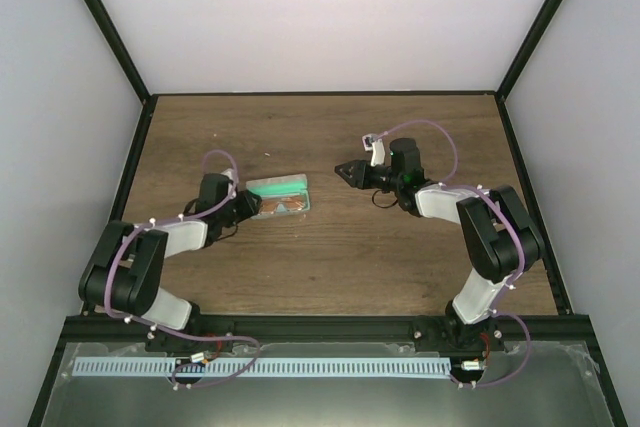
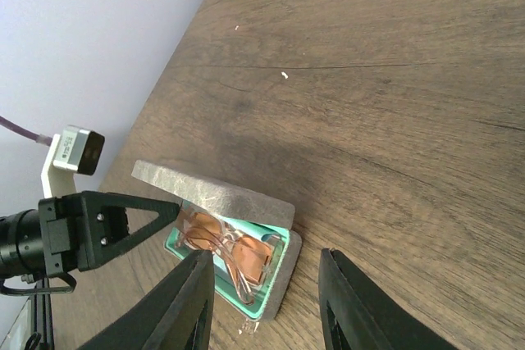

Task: Organize the sunglasses
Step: Place the sunglasses in the sunglasses case.

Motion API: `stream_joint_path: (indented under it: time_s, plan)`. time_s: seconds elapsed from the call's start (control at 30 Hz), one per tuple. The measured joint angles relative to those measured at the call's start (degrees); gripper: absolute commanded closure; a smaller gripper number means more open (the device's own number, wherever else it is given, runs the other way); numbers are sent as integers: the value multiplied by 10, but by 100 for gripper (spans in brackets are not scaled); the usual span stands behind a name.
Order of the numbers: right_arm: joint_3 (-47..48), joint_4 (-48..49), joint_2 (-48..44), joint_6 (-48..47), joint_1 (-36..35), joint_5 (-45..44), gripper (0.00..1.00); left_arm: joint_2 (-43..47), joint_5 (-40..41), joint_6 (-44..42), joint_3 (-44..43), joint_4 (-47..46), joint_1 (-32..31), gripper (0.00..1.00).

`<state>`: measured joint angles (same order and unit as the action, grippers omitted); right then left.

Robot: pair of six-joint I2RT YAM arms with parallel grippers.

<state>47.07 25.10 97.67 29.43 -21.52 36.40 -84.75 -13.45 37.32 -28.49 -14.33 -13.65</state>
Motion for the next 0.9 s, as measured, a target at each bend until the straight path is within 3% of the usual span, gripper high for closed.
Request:
stream_joint_path:
  time_s: [0.17,0.33,0.6,0.7,0.8,0.9]
  plan:
    - [0,2,0,0,0,0,63,-18,-3,1,0,-7,-12,65]
    - [0,2,0,0,-1,0,63,-10,4,1,0,0,-14,57]
    - [4,-1,5,0,-17,3,64,100,40,1,0,42,-14,49]
    - [13,-2,18,0,-23,5,74,136,46,1,0,55,-14,49]
    - [20,-7,26,-5,-30,4,94,157,47,1,6,61,-14,49]
    - [26,-10,36,-10,-43,-2,99,170,49,2,20,63,-14,49]
